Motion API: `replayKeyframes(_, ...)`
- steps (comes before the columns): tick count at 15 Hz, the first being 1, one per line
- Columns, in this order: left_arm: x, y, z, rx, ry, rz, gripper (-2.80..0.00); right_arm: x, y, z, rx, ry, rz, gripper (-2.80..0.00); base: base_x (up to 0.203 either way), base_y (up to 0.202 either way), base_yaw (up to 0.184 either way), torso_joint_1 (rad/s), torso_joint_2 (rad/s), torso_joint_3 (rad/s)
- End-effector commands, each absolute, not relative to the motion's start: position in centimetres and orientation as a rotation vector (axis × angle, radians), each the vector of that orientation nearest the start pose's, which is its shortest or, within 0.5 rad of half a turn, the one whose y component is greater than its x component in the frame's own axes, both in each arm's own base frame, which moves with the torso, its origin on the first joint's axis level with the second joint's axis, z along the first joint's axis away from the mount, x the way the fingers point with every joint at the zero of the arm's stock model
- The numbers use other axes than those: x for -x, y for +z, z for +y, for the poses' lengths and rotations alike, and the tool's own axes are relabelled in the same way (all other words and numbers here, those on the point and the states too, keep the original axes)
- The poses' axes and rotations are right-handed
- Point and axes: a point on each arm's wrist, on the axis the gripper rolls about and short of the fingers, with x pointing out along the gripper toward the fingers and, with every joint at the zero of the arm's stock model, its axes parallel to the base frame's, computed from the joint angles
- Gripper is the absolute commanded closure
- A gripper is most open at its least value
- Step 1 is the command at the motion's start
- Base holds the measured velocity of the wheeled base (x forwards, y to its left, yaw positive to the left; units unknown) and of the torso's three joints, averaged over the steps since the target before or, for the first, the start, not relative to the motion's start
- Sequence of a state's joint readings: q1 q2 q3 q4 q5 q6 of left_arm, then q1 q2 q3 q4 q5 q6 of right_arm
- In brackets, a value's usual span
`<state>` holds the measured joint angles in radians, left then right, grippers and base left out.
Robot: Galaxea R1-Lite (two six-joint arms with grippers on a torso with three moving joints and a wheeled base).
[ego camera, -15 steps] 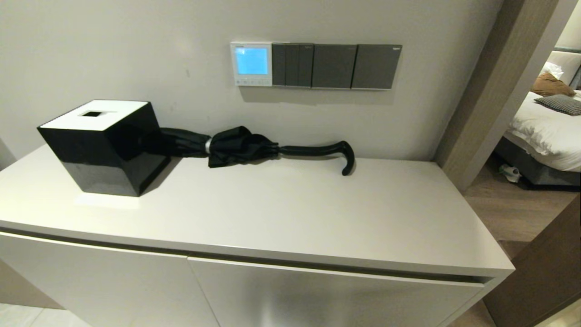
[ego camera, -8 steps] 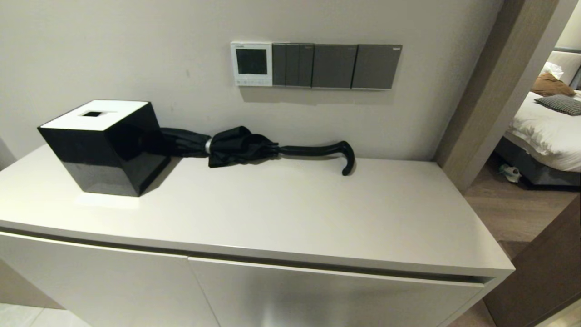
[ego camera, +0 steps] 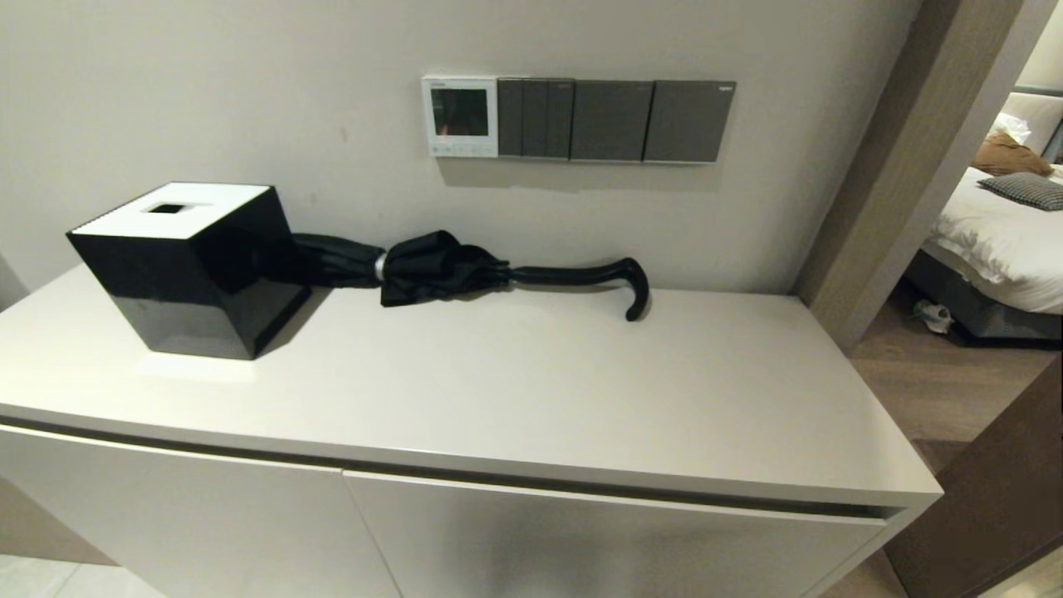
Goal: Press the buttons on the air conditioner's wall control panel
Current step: Turn on the central air conditioner
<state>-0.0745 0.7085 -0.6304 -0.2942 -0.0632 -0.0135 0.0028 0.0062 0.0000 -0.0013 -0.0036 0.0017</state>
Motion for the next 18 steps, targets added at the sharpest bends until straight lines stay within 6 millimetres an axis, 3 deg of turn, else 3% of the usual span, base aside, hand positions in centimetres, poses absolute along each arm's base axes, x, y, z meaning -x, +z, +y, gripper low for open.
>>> replayKeyframes(1,-11.2,29.0,-1.1,0.030,-0.168,-0.114,0.00,2.2,7.5,0.0,-0.002,0.000,0.008,0.00,0.000,0.000,0.000,0.000,0.00,0.000)
replayKeyframes(6,-17.6,31.0,-2.8,0.079,-0.244,-0.116,0.00,2.2,7.5,0.0,-0.002,-0.002,0.008,0.00,0.000,0.000,0.000,0.000,0.00,0.000)
replayKeyframes(9,-22.9,30.6,-5.9,0.088,-0.317,-0.094,0.00,2.2,7.5,0.0,-0.002,-0.002,0.008,0.00,0.000,0.000,0.000,0.000,0.00,0.000)
replayKeyframes(13,-27.2,31.0,-10.2,0.101,-0.398,-0.122,0.00,2.2,7.5,0.0,-0.001,-0.002,0.011,0.00,0.000,0.000,0.000,0.000,0.00,0.000)
replayKeyframes(16,-28.4,31.0,-12.1,0.107,-0.437,-0.137,0.00,2.2,7.5,0.0,-0.001,-0.002,0.009,0.00,0.000,0.000,0.000,0.000,0.00,0.000)
replayKeyframes(18,-30.9,29.6,-14.0,0.105,-0.457,-0.118,0.00,2.2,7.5,0.0,-0.002,0.000,0.009,0.00,0.000,0.000,0.000,0.000,0.00,0.000)
